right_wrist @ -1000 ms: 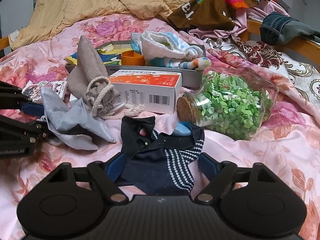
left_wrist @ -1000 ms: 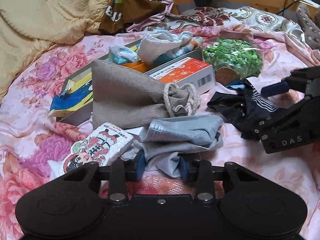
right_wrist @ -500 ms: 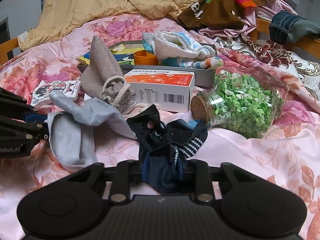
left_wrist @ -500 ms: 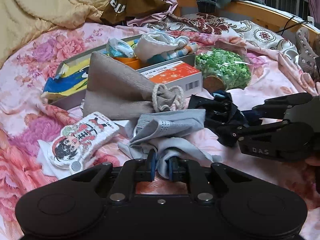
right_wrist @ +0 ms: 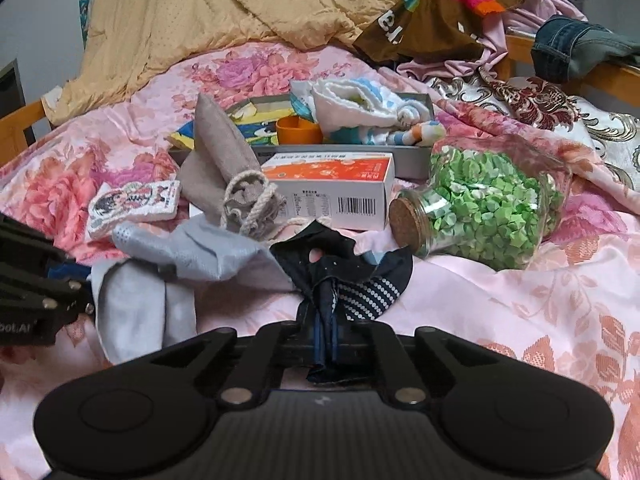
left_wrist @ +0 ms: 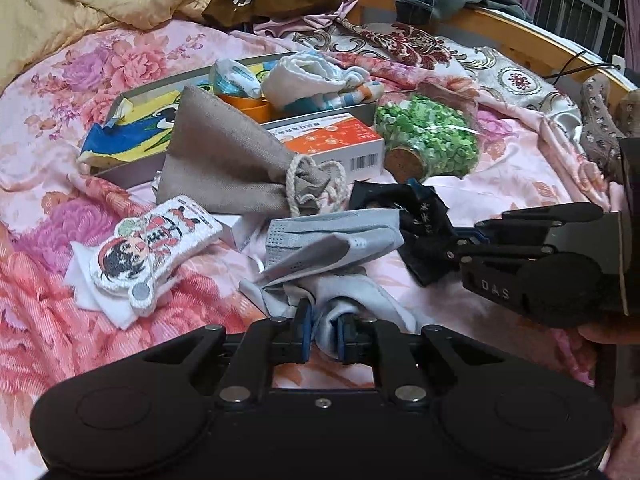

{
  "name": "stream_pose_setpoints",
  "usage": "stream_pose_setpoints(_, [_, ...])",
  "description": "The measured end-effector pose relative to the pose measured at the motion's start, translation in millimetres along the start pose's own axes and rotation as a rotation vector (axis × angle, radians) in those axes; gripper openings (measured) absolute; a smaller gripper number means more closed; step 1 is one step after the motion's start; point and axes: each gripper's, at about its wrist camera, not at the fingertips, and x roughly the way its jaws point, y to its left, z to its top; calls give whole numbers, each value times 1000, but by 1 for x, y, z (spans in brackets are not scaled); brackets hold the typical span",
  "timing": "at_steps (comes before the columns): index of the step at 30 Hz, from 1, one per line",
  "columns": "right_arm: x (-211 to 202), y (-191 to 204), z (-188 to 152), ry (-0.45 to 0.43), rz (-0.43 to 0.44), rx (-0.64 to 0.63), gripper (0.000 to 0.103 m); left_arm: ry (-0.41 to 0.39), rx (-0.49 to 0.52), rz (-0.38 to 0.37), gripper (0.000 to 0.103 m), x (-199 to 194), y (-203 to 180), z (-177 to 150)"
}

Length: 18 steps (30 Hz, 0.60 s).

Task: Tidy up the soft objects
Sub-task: 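Carry the grey cloth with the left tool while the right tool carries the sock to the tray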

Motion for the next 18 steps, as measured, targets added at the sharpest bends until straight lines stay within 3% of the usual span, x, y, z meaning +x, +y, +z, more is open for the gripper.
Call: stream_pose_setpoints(18, [-36, 2, 4, -128, -11, 19, 5, 50, -121, -77, 12, -50, 5, -6])
